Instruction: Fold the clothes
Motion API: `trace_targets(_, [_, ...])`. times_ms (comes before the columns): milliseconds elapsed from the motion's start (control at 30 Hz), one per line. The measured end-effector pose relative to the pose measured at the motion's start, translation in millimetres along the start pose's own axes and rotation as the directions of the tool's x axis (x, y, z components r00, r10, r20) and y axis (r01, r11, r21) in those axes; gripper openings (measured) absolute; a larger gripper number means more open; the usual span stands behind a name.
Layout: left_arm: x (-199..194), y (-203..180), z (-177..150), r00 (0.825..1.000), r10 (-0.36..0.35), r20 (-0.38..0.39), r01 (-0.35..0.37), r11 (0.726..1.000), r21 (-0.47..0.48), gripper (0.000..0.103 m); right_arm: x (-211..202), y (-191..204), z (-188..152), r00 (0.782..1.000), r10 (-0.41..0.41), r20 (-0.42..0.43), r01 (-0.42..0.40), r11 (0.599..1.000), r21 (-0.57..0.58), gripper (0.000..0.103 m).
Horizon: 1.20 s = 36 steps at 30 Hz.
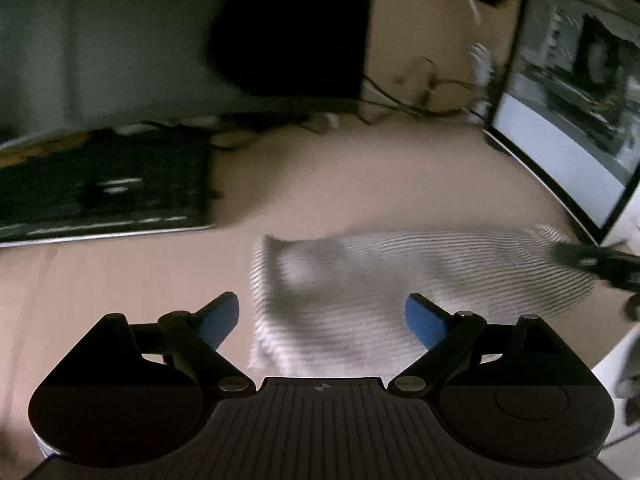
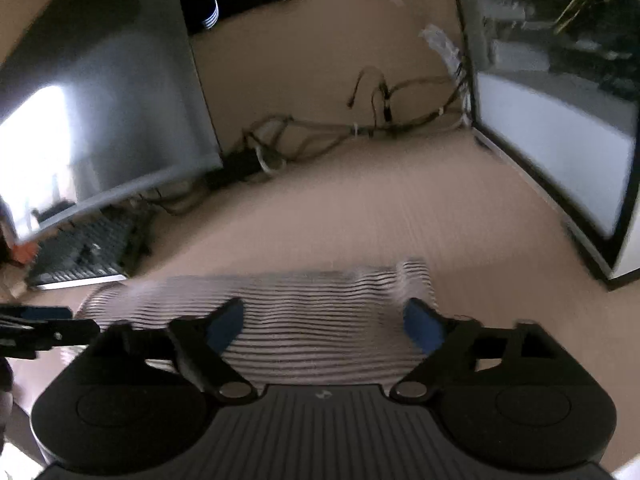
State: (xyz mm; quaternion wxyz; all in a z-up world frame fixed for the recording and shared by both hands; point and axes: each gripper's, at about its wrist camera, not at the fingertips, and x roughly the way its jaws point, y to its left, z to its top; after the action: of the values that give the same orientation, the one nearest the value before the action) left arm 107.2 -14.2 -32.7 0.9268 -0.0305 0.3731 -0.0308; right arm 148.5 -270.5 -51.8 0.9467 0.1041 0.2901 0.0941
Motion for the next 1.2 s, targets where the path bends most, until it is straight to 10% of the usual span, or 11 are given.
trace_targets(267, [-117.4, -50.0, -56.0, 0.994, 0.06, 0.091, -0.051, 0.994, -0.098, 0.102, -136.4, 12.3, -17.7, 0.988, 0.103, 0.115, -0.108, 0.993, 0.046, 0.103])
trace_targets(500, [-166.3, -83.9, -89.0, 0.991, 0.089, 0.102, -0.086, 0.996, -0.03, 0.103, -212.6, 35.9, -54.9, 0.991, -0.076, 0.112, 0.067, 0.994, 0.083, 0.103])
trace_targets(1200, [-196.6, -98.3, -115.3, 0.988, 0.141, 0.068, -0.137, 0.988, -0.065, 0.103, -255.5, 39.6, -88.4, 0.995, -0.093, 0.031, 0.095, 0.993, -0.074, 0.103])
